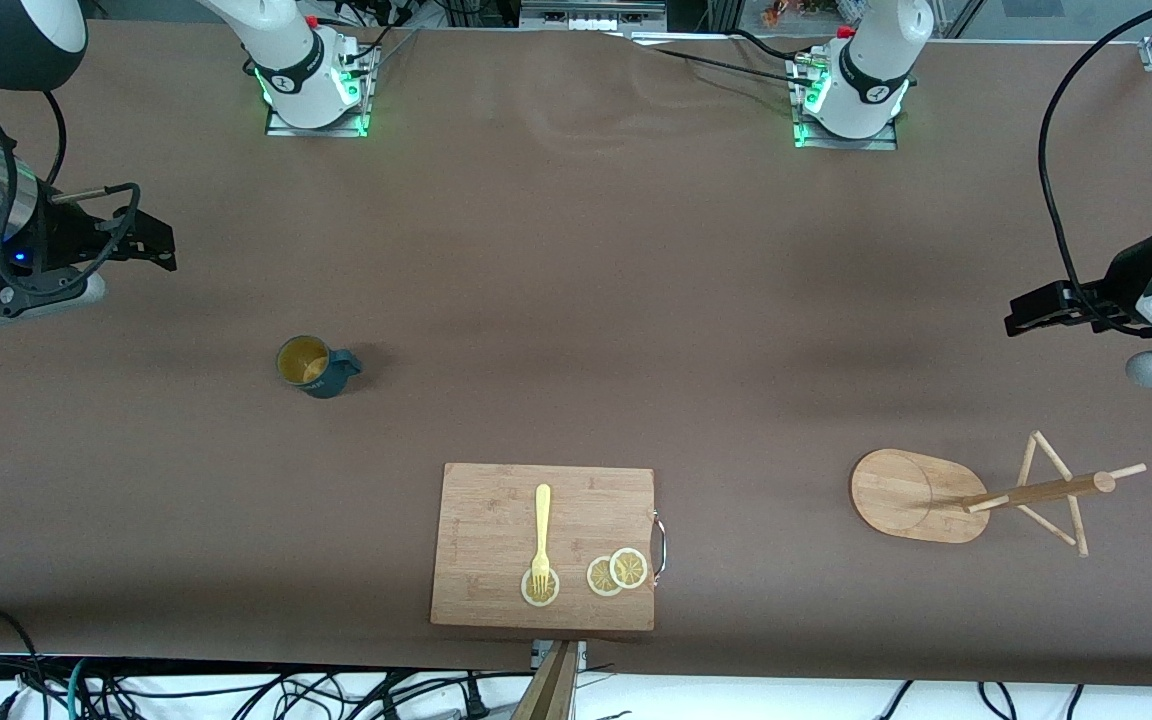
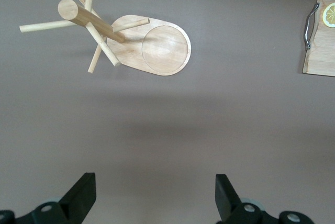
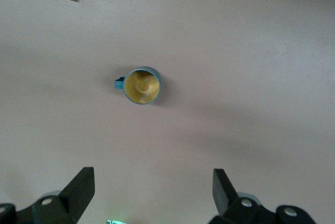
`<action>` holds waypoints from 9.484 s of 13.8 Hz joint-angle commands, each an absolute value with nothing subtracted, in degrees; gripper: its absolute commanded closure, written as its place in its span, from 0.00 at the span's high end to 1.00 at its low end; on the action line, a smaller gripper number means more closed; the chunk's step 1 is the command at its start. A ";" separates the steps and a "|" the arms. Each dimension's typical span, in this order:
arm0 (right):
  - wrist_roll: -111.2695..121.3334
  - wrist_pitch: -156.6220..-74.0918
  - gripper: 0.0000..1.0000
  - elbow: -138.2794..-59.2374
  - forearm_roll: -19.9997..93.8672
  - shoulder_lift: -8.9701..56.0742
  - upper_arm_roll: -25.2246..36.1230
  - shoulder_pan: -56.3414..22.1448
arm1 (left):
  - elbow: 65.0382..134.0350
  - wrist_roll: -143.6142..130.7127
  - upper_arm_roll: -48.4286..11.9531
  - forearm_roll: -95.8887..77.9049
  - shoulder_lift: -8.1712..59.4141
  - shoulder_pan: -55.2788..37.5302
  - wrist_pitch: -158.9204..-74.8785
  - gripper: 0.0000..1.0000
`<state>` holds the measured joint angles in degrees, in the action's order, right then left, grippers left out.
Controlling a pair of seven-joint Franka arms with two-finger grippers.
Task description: Pass cup and hang on rack
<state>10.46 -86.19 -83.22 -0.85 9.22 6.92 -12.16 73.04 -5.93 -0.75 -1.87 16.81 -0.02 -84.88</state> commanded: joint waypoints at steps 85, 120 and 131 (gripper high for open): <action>0.79 -87.54 1.00 -91.58 4.05 -0.35 3.25 -8.88 | 141.68 158.53 -13.54 -85.85 23.46 5.01 -126.04 1.00; 1.14 -86.66 1.00 -85.69 -1.76 0.53 4.75 -8.35 | 134.05 73.63 -13.62 -84.22 13.97 29.50 -94.25 0.00; 1.14 -86.40 1.00 -86.22 -1.85 0.70 4.75 -8.53 | 118.49 49.85 -14.24 -86.84 30.93 43.68 -75.42 0.00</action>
<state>0.38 -87.05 -86.22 -1.03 0.90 5.11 -8.87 122.88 53.34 -13.02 -85.98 27.86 41.98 -78.11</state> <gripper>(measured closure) 0.000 0.811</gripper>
